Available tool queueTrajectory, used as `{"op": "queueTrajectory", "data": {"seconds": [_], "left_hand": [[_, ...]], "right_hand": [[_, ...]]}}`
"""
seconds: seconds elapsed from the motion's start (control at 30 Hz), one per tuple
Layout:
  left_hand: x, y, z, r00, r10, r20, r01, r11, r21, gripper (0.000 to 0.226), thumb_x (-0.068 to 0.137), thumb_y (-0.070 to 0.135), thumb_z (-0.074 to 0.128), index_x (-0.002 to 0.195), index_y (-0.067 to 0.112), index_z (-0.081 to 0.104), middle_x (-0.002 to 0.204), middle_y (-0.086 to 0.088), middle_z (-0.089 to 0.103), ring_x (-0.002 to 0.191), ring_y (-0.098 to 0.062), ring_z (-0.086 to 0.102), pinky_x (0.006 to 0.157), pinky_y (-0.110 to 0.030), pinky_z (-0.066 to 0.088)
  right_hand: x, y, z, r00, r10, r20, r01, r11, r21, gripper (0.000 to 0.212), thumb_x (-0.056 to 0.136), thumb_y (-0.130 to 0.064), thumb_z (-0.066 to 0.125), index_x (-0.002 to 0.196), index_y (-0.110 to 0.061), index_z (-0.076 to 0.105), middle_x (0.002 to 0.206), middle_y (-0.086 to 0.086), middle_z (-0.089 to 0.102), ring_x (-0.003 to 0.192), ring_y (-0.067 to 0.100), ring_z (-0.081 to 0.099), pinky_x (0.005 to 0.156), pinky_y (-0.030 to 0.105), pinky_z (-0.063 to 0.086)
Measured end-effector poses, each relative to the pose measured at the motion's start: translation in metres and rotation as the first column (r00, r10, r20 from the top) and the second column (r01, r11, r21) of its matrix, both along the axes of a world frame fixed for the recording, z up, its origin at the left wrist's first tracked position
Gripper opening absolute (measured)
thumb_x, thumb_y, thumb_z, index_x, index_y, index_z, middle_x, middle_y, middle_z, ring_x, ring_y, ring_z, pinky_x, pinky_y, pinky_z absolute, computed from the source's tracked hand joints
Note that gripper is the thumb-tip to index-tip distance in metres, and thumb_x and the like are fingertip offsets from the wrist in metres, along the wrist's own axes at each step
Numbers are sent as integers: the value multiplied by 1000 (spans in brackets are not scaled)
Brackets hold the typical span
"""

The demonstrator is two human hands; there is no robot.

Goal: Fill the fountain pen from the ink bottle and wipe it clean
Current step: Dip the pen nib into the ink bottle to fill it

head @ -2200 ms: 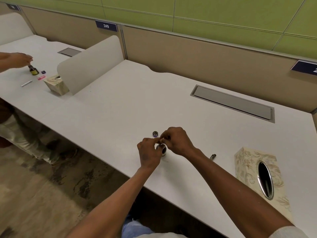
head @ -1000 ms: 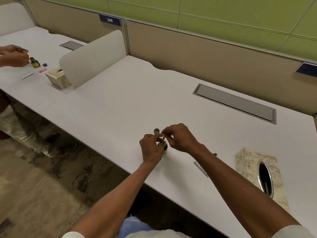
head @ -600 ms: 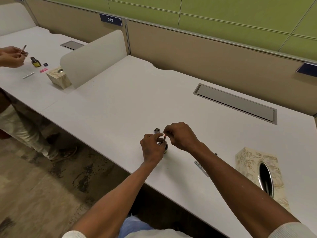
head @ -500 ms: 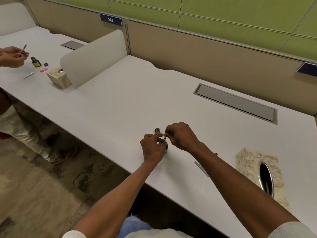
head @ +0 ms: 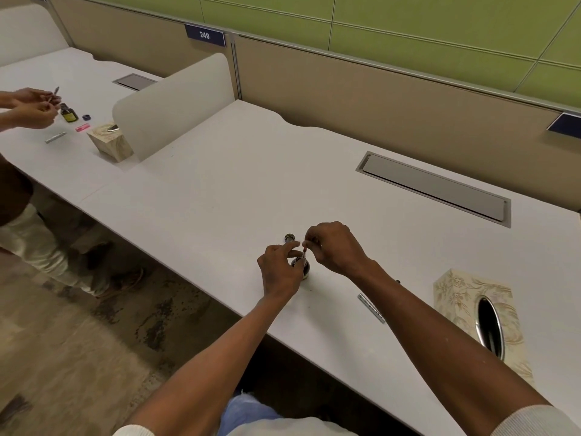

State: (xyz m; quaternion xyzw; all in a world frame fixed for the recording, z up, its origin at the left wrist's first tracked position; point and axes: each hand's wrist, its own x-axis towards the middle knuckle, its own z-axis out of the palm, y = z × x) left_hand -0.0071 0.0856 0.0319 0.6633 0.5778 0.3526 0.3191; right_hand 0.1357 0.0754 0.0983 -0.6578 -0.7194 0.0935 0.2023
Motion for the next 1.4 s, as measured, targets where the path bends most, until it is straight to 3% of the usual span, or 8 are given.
{"op": "queueTrajectory", "data": {"seconds": [0.23, 0.4, 0.53, 0.7, 0.87, 0.97, 1.07, 1.4], "left_hand": [[2, 0, 1, 1000, 4, 14, -4, 1000, 19, 32, 81, 16, 74, 111, 26, 73, 92, 10, 77, 111, -14, 57, 95, -33, 33], [0, 0, 0, 1000, -2, 4, 2, 1000, 14, 34, 82, 18, 76, 115, 27, 71, 92, 11, 76, 113, -12, 53, 92, -28, 27], [0, 0, -1, 1000, -11, 1, 11, 1000, 25, 34, 82, 19, 76, 115, 26, 71, 93, 10, 77, 112, -14, 54, 95, -32, 31], [2, -2, -1, 1000, -17, 1, 17, 999, 44, 33, 82, 17, 75, 114, 25, 72, 93, 9, 77, 112, -16, 55, 98, -39, 35], [1, -1, -5, 1000, -10, 14, 10, 1000, 24, 35, 82, 19, 76, 116, 27, 71, 96, 7, 76, 112, -8, 53, 99, -33, 31], [1, 0, -6, 1000, -9, 11, 9, 1000, 27, 36, 83, 20, 77, 118, 26, 70, 96, 7, 76, 113, -8, 52, 96, -29, 29], [2, 0, -4, 1000, -20, 11, 20, 999, 28, 37, 83, 18, 76, 120, 23, 70, 94, 10, 77, 116, -13, 51, 93, -26, 24], [3, 2, -4, 1000, -27, -8, 27, 1000, 1, 41, 84, 14, 73, 123, 26, 67, 93, 12, 76, 119, -12, 47, 91, -26, 22]], "right_hand": [[-1, -1, -1, 1000, 5, -5, -5, 1000, -2, 23, 92, -35, 64, 89, -15, 74, 82, 2, 73, 76, 24, 67, 70, 38, 55], [1, -5, 2, 998, -3, -57, 4, 1000, 3, 21, 88, -34, 66, 102, -23, 75, 86, -5, 74, 79, 17, 69, 72, 33, 55], [0, -4, 2, 1000, -2, -11, 2, 1000, 0, 13, 88, -26, 66, 95, -22, 77, 88, -3, 74, 81, 20, 68, 70, 32, 54], [-1, -5, 0, 999, -34, -9, 34, 999, 12, 19, 90, -37, 64, 87, -21, 74, 80, -4, 71, 75, 19, 66, 67, 35, 55], [0, -5, -2, 999, -49, -23, 50, 999, 6, 20, 88, -43, 65, 87, -24, 73, 81, -6, 71, 75, 16, 66, 68, 32, 54], [1, -6, -2, 999, -21, -40, 20, 1000, -4, 17, 87, -35, 66, 100, -27, 75, 87, -9, 73, 79, 14, 68, 71, 31, 54], [2, -4, -2, 1000, -6, -14, 6, 1000, -14, 15, 88, -24, 67, 98, -24, 78, 91, -5, 75, 81, 18, 69, 70, 31, 54], [3, 2, -2, 999, -32, -15, 32, 999, -27, 12, 90, -31, 67, 91, -22, 76, 87, -3, 72, 80, 20, 67, 70, 33, 53]]}}
